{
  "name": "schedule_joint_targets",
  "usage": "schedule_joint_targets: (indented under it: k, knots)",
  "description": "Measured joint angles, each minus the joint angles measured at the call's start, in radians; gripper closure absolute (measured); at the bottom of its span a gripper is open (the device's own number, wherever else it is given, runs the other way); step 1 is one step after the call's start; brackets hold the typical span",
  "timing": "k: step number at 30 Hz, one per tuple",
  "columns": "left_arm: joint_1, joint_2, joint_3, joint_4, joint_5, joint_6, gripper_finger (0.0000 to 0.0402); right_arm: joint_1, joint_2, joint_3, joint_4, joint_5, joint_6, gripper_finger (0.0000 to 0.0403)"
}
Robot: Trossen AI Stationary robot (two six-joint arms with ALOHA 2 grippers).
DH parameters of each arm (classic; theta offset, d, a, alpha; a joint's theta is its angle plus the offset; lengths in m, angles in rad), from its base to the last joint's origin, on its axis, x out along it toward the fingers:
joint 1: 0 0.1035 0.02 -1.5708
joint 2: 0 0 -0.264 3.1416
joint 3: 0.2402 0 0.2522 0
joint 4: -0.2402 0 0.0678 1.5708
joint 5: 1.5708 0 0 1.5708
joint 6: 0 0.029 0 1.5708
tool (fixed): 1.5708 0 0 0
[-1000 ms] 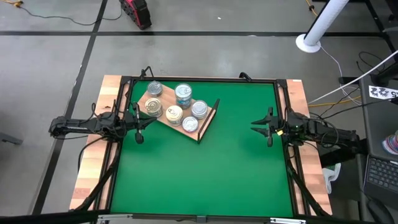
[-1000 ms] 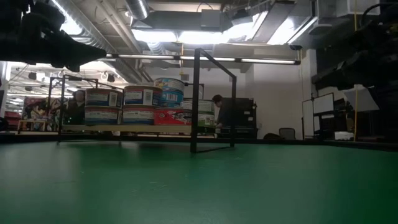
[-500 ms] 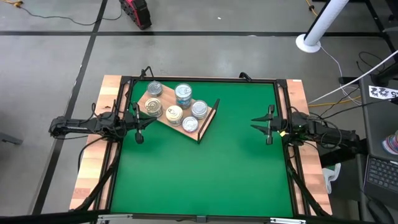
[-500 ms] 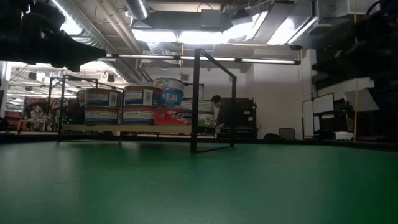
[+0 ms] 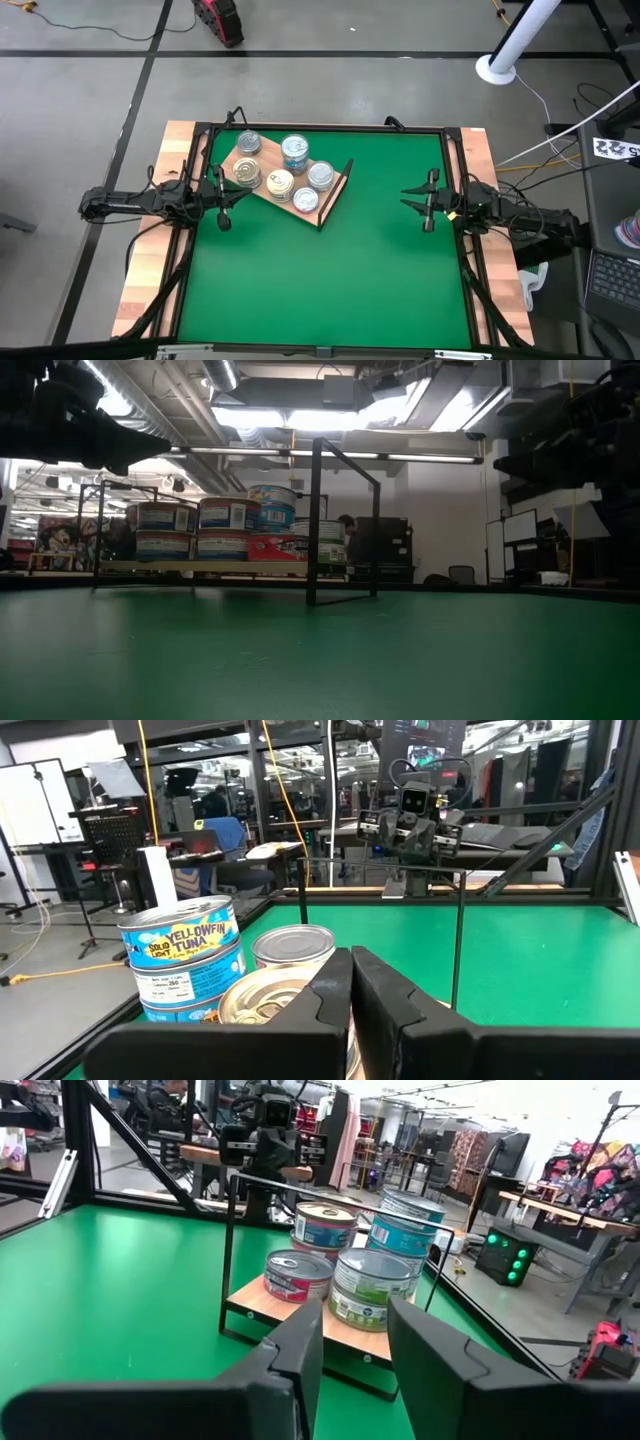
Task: Stack canned seafood by type on shelf
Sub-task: Return to Home Position
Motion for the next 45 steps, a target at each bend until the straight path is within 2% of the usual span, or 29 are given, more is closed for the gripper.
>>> schedule_joint_targets:
  k: [45]
  knots:
    - [0.000, 0.000, 0.000, 0.000, 0.000, 0.000, 0.0400, 0.000, 0.004, -0.003, -0.007, -0.001, 0.001, 0.0288]
